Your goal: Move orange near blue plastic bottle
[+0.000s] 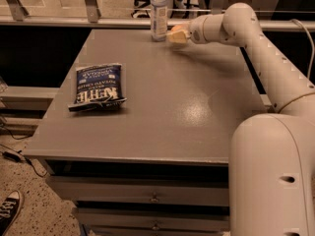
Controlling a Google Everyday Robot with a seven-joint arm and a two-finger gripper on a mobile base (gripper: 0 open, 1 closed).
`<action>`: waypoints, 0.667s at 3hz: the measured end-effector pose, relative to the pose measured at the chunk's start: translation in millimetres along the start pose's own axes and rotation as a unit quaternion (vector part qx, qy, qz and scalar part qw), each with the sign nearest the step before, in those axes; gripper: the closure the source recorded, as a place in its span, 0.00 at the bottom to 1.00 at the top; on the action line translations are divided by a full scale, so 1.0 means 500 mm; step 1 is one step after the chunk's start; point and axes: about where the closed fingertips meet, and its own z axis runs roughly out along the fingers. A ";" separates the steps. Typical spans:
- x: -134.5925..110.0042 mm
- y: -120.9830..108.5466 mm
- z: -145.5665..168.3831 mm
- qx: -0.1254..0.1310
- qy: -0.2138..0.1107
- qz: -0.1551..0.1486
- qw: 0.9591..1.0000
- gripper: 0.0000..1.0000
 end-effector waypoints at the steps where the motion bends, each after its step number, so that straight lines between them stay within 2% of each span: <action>1: -0.004 0.016 0.020 -0.014 -0.003 0.007 1.000 0.44; 2: -0.006 0.034 0.033 -0.028 -0.003 0.010 1.000 0.20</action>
Offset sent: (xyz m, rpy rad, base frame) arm -0.0014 0.0275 -0.0025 0.0377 0.0392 0.0660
